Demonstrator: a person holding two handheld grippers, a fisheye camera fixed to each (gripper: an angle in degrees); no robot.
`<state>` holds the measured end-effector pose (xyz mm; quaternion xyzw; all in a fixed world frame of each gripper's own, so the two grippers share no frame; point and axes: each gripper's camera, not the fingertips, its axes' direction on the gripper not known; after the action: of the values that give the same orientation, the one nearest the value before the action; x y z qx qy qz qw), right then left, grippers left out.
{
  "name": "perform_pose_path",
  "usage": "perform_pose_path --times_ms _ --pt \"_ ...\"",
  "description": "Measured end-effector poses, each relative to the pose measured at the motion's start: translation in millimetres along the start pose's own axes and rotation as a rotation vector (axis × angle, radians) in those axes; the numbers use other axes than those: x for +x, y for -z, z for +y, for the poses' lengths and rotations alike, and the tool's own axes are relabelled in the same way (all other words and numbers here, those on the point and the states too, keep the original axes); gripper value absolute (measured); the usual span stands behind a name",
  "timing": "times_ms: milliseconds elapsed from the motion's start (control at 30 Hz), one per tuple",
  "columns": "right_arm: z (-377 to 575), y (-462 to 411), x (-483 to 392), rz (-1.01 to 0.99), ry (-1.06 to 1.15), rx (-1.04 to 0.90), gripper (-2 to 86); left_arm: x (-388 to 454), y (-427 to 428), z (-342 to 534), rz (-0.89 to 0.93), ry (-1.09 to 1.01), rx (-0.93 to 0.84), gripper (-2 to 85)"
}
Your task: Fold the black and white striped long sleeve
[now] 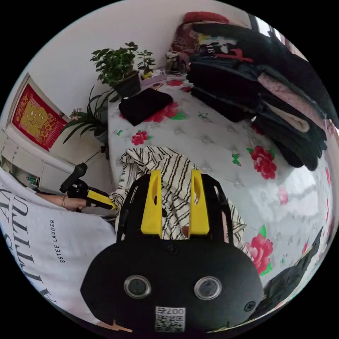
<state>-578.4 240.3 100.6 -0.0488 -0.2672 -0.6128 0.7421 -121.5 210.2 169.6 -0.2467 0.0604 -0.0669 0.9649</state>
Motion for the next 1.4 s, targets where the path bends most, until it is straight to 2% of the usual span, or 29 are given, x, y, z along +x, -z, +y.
perform_pose_path --times_ms 133,200,233,333,467,567,700,933,1100,1200,1267,1333,1400 --pt "-21 -67 -28 -0.041 0.077 -0.198 5.5 -18 20 27 0.061 0.093 0.093 -0.4" --pt "-18 -82 -25 0.091 0.015 -0.260 2.3 -22 34 39 0.057 0.104 0.137 -0.6" --pt "-16 -77 -22 0.086 -0.004 -0.246 1.7 -24 44 46 0.048 0.107 0.168 -0.6" --pt "8 -10 -2 0.061 -0.143 -0.017 0.3 -23 72 57 -0.021 0.096 0.242 -0.7" --pt "78 126 8 0.209 -0.286 0.332 -0.1 1 110 61 -0.184 0.029 0.365 -0.7" --pt "149 217 -10 0.323 -0.322 0.560 -0.2 41 145 69 -0.274 -0.036 0.539 -0.7" --pt "253 312 -57 0.441 -0.319 0.820 -0.2 130 191 112 -0.359 -0.176 0.898 -0.7" --pt "385 408 -144 0.628 -0.213 1.160 -0.2 275 239 220 -0.463 -0.488 1.359 -0.7" --pt "456 449 -178 0.690 -0.163 1.325 -0.2 340 257 270 -0.455 -0.650 1.557 -0.7" --pt "465 460 -171 0.779 -0.200 1.288 -0.1 370 263 256 -0.435 -0.726 1.574 -0.4" --pt "460 461 -146 0.788 -0.261 1.208 -0.1 385 261 216 -0.405 -0.752 1.469 0.0" --pt "447 452 -103 0.761 -0.347 1.057 0.0 395 242 131 -0.341 -0.728 1.214 1.6" --pt "436 419 -28 0.658 -0.505 0.859 0.4 388 212 59 -0.283 -0.651 0.990 7.5"
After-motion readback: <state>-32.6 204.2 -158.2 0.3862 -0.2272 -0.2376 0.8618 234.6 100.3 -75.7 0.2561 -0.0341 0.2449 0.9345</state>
